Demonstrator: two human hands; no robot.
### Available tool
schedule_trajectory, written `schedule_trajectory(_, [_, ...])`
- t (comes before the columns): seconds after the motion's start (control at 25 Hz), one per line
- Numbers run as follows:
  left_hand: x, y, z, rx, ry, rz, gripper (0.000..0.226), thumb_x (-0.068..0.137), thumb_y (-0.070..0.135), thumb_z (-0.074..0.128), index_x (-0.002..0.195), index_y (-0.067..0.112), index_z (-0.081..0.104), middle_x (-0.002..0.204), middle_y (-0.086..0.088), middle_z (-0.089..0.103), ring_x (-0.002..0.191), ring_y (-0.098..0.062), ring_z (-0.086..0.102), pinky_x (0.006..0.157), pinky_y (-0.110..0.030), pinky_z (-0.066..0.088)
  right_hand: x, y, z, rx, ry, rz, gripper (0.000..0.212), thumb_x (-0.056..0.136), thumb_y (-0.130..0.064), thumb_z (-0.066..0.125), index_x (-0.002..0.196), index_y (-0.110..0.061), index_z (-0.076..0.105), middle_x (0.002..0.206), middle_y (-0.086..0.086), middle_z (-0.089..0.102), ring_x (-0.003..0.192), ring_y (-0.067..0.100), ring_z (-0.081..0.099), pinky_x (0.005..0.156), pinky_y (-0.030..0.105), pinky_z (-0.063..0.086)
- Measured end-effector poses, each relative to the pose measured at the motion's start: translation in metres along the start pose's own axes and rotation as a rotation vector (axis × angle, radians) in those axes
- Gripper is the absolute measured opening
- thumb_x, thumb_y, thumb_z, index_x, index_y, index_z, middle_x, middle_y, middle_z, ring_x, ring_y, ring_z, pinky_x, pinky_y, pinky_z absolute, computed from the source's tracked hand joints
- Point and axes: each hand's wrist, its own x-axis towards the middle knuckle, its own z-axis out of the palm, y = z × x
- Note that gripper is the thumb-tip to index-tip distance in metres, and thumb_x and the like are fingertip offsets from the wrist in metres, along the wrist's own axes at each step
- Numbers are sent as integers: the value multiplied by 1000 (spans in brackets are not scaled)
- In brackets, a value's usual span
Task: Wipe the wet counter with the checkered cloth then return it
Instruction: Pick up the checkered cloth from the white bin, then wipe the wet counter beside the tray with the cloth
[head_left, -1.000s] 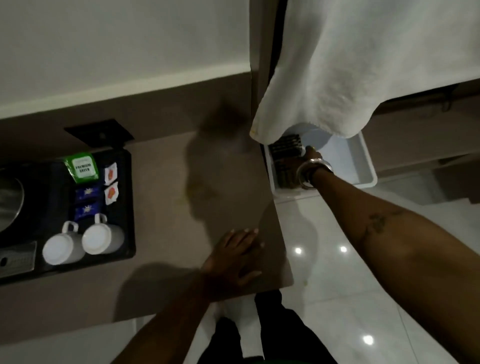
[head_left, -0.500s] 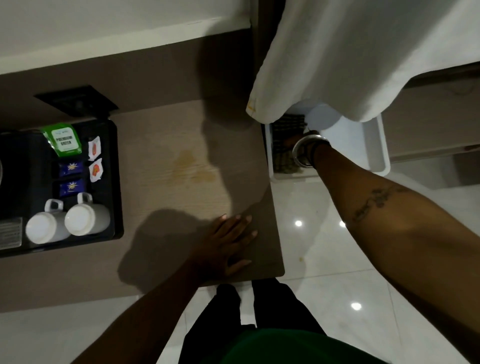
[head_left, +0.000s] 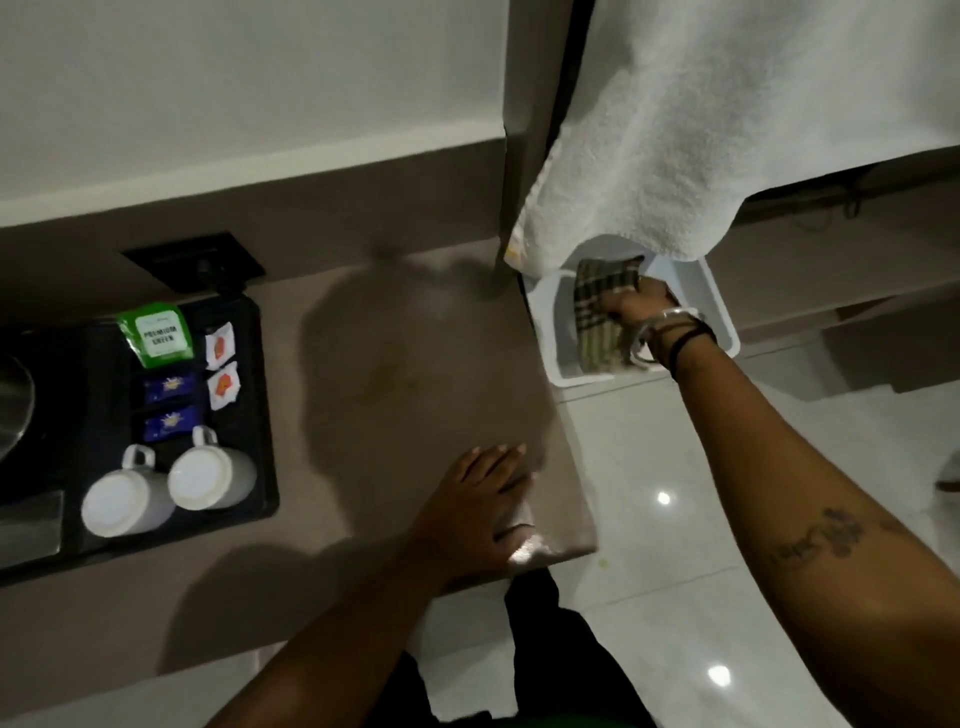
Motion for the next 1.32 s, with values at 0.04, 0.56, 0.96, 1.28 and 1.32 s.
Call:
schedule_trajectory(0.04, [0,2,-5,-21,3,4,71,92,65,57,152,28,47,169,-5,28,152,-28,28,124,-49,17,-19,2,3,-95,24,-52,49,87,-17,72,132,-3,61,122,17,67,105,31,66,87,35,52])
schedule_trajectory(0.56, [-215,-140,-28,194,9,219,70,97,63,52,150,18,54,165,-12,36,149,-30,38,120,-51,31,-214,35,217,-685,288,-314,91,77,-76,42,148,-19,49,157,15,43,142,38,41,115,51,34])
schedule_trajectory(0.96, [-214,-161,-3,-15,56,237,74,96,64,53,156,22,44,170,-8,25,157,-23,21,125,-48,17,-195,81,257,-932,42,-553,91,93,-83,23,164,-28,7,172,-4,-1,159,20,2,128,51,10])
schedule_trajectory(1.28, [-213,-163,3,56,48,229,74,103,70,37,162,25,32,173,-6,15,158,-24,14,125,-47,10,-116,24,227,-769,211,-325,95,86,-92,15,162,-36,12,173,-2,8,160,26,5,127,54,4])
schedule_trajectory(1.32, [-213,-163,5,54,45,238,75,103,71,35,162,25,32,173,-7,16,158,-25,14,125,-48,9,-91,2,225,-733,225,-303,100,83,-94,9,162,-34,14,174,0,8,160,27,4,127,55,3])
